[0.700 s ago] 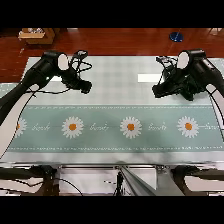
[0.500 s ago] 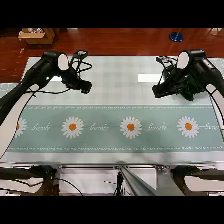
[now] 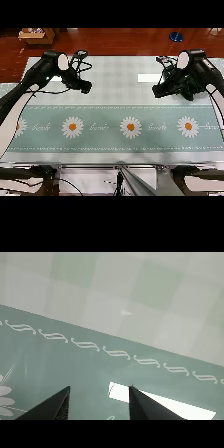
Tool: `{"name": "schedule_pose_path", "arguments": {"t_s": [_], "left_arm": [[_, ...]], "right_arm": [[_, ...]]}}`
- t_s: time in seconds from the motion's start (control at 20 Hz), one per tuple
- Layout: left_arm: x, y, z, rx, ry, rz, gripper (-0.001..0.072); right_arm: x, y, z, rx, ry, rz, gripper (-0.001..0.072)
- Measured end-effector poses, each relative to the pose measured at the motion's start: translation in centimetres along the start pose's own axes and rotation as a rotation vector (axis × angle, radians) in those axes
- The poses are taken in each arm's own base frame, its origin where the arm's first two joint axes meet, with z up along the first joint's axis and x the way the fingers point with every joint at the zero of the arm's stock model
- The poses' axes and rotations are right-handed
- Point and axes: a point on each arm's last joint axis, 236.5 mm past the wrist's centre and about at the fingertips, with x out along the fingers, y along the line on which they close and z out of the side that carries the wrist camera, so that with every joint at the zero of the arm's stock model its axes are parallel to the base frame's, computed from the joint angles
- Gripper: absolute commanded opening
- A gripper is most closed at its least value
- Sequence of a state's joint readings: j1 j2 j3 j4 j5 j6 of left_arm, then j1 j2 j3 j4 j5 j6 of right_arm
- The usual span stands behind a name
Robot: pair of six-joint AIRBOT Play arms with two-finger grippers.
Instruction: Fold the shirts.
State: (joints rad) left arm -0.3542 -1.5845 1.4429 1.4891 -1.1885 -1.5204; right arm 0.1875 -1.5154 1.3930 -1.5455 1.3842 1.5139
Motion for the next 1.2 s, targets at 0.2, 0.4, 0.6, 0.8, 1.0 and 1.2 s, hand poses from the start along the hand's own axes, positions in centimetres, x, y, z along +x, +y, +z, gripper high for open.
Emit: {"name": "schedule_pose_path", "arguments": {"t_s": [0.2, 0.4, 0.6, 0.8, 1.0, 1.2], "left_arm": [[0.0, 0.0, 0.0, 0.0, 0.0, 0.0, 0.0544], [0.1, 0.0, 0.0, -0.001, 0.0, 0.0, 0.0544], [0.2, 0.6, 0.5, 0.006, -0.017, 0.016, 0.0544], [-0.8, 4.5, 2.0, -0.021, -0.079, 0.087, 0.0545], [-1.5, 8.9, 1.8, -0.094, -0.089, 0.135, 0.0545], [-1.9, 10.8, 1.5, -0.129, -0.091, 0.152, 0.0544]], "right_arm": [[0.0, 0.1, 0.3, 0.001, -0.012, 0.003, 0.0428], [0.0, 0.2, 1.4, -0.001, -0.058, 0.01, 0.0429], [-0.9, -1.9, 4.3, -0.001, -0.179, -0.08, 0.0587], [-4.8, -9.8, 7.5, 0.093, -0.339, -0.311, 0.0587], [-7.4, -19.5, 6.8, 0.334, -0.428, -0.377, 0.0588], [-5.7, -25.4, 4.6, 0.577, -0.45, -0.246, 0.0587]]}}
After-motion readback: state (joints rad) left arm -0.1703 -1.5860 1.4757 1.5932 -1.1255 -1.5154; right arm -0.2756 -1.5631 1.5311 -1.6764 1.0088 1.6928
